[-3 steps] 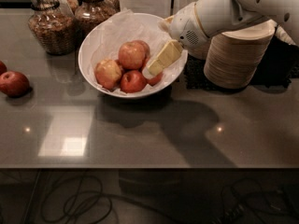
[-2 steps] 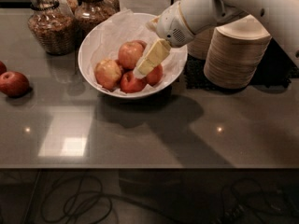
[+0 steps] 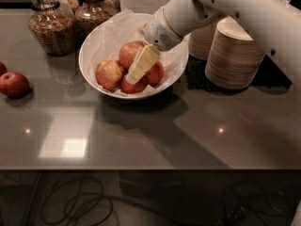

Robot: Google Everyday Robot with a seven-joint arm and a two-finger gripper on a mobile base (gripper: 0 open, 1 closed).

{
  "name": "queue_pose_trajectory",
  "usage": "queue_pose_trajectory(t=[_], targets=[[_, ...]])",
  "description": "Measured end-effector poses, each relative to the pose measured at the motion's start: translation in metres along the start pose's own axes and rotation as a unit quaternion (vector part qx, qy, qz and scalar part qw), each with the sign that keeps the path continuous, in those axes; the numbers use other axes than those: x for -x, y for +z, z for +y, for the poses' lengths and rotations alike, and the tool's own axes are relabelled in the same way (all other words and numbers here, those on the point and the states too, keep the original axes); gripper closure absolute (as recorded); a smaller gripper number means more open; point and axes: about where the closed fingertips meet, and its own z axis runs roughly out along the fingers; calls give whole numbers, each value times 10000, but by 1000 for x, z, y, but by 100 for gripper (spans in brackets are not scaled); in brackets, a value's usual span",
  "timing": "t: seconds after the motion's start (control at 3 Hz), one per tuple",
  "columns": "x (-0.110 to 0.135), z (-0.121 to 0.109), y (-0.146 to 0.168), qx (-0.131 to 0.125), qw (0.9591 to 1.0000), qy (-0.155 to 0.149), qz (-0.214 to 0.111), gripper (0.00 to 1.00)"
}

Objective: Pick apple from white bowl

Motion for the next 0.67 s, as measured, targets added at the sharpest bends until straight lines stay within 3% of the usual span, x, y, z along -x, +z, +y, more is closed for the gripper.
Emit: queue_pose_trajectory(t=[0.33,0.67], targets=[[-13,-2,7,-111,9998,64,158,0],[-13,-2,8,-110,9998,64,160,18]])
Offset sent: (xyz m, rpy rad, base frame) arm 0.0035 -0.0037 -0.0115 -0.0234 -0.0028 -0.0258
